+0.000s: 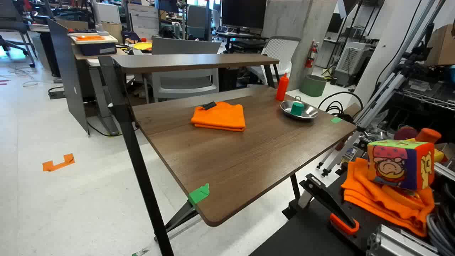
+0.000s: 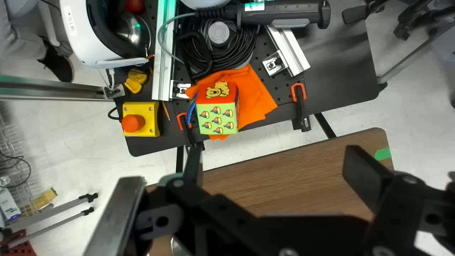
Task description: Move the orange towel forward
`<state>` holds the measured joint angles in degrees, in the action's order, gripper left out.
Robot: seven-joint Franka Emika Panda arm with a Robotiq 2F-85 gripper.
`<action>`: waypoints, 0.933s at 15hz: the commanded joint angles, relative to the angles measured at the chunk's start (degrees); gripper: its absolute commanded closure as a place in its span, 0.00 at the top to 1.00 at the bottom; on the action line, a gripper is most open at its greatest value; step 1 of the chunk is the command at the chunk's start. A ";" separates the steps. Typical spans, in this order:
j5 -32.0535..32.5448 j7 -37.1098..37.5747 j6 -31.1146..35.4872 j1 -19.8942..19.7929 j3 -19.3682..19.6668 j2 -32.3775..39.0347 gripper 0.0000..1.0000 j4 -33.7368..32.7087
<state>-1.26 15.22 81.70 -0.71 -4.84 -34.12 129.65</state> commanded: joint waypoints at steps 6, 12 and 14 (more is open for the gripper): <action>-0.05 -0.09 -0.10 -0.18 -0.12 0.05 1.00 -0.20; 0.05 0.87 1.14 -0.84 -0.15 6.49 1.00 -3.32; 0.13 1.69 2.42 -1.20 -0.09 11.55 1.00 -5.70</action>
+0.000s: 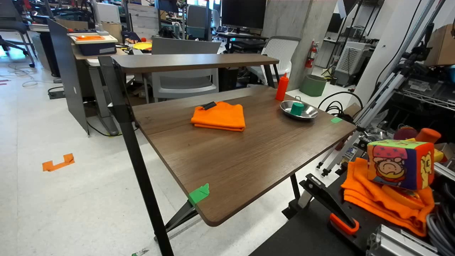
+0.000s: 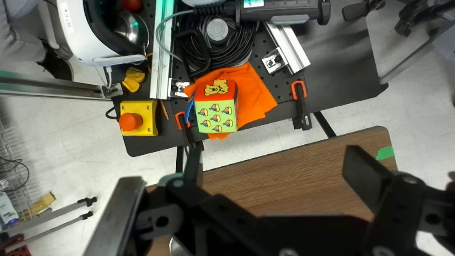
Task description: Move the orange towel forward
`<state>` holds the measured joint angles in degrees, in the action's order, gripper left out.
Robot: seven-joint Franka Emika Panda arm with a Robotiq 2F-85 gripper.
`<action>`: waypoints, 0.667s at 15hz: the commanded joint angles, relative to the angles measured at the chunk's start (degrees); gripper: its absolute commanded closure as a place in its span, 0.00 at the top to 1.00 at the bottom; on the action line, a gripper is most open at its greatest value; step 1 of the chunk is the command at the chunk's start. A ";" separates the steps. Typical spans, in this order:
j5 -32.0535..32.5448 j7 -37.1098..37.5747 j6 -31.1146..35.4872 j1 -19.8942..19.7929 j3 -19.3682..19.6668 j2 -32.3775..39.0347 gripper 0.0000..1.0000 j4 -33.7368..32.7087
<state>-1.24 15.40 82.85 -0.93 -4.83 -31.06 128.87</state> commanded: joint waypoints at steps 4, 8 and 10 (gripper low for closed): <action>0.16 4.14 6.26 -1.18 0.19 21.65 1.00 -12.00; -0.25 8.32 12.94 0.14 0.67 35.05 1.00 -20.45; -1.20 11.10 17.93 1.00 1.04 40.53 1.00 -23.61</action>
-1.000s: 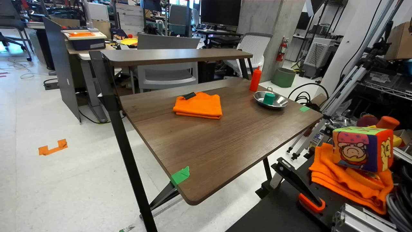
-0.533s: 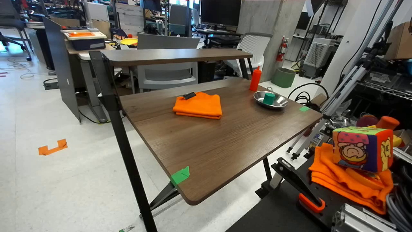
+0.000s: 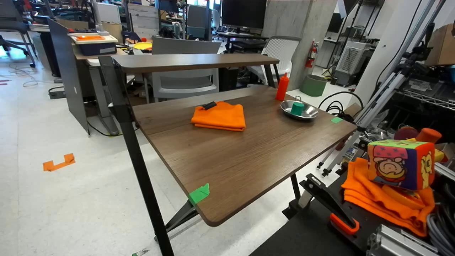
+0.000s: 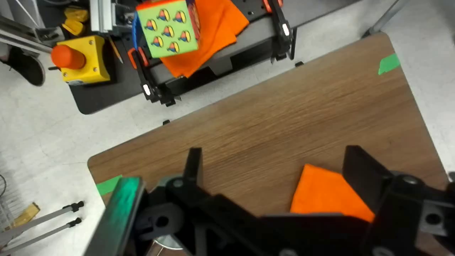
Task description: Move the orange towel forward
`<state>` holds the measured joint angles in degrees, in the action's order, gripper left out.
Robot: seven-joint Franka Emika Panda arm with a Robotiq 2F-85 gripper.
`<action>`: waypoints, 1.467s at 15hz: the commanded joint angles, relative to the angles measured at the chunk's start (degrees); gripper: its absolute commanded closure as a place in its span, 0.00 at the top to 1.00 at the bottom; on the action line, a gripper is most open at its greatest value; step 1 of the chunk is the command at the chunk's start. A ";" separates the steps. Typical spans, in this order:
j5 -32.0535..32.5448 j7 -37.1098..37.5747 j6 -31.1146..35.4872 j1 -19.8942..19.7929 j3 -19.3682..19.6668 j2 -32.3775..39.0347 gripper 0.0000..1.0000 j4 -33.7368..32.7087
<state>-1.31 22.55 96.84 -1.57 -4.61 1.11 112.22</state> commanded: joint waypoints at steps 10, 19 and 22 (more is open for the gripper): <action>-4.23 10.49 30.19 7.22 2.45 28.94 1.00 -17.11; -4.63 10.83 33.54 9.22 4.32 42.96 1.00 -23.97; -4.34 11.46 33.76 9.77 5.06 46.18 1.00 -25.97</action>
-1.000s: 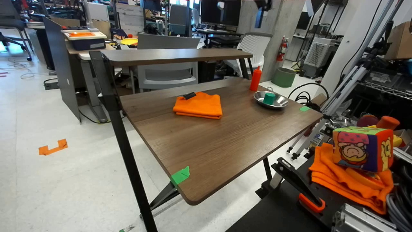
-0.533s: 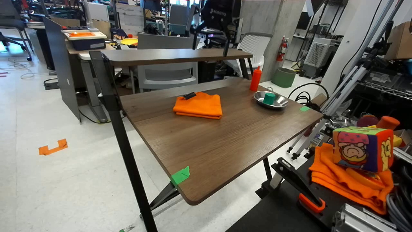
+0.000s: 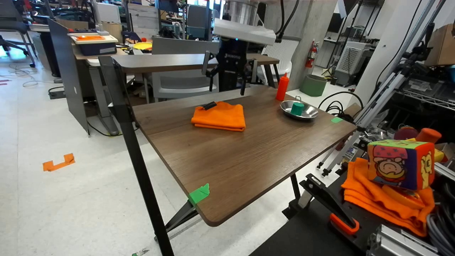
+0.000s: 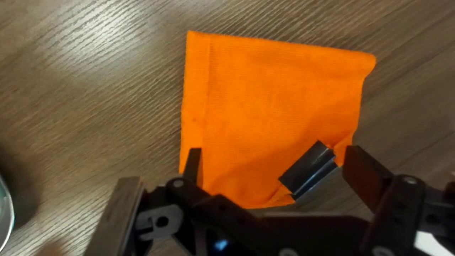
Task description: Move the orange towel forward
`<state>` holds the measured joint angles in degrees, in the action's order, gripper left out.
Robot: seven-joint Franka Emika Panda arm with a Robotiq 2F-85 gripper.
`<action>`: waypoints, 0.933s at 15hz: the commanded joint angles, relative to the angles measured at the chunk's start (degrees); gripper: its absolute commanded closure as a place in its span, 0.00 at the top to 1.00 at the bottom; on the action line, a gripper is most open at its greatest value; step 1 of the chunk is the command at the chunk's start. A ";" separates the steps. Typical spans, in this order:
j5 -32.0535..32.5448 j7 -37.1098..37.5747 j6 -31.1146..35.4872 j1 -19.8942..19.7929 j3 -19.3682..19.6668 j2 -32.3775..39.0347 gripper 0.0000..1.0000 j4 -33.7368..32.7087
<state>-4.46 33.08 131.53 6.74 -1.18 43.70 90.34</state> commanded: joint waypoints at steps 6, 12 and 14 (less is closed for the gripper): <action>-1.22 2.49 -3.68 2.20 2.28 10.98 1.00 -10.76; -0.13 2.96 -10.97 4.94 1.90 18.04 1.00 -18.90; -0.77 1.20 -18.71 5.14 0.40 18.89 1.00 -20.18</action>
<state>-4.39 35.30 121.61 10.78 0.28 59.01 74.91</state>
